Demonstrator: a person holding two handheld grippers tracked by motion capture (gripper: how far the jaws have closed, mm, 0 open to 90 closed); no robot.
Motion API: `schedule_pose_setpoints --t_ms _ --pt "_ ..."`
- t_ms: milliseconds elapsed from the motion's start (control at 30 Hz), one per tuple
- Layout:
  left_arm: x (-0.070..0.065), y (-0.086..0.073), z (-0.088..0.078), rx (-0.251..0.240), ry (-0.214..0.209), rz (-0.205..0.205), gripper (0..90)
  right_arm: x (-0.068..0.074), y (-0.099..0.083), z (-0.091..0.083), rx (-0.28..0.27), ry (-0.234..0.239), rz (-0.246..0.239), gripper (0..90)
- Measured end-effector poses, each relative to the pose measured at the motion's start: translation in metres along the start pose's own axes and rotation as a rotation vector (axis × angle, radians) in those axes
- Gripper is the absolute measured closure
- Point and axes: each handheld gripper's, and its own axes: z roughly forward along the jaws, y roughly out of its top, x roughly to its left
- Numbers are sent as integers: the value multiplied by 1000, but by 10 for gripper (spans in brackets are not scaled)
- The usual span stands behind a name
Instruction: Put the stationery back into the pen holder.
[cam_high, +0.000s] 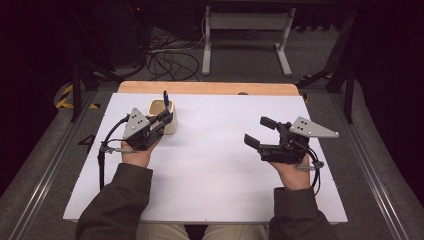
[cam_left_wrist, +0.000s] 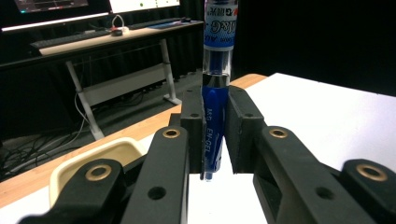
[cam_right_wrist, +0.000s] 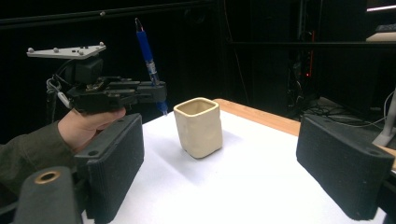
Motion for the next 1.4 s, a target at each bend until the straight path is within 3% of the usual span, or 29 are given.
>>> schedule_pose_setpoints --t_ms 600,1400 --pt "27 -7 10 -48 39 -126 793 -3 -2 -8 -19 4 8 108" --pt "59 -30 31 -51 109 -272 793 -5 -4 -16 -38 3 2 79"
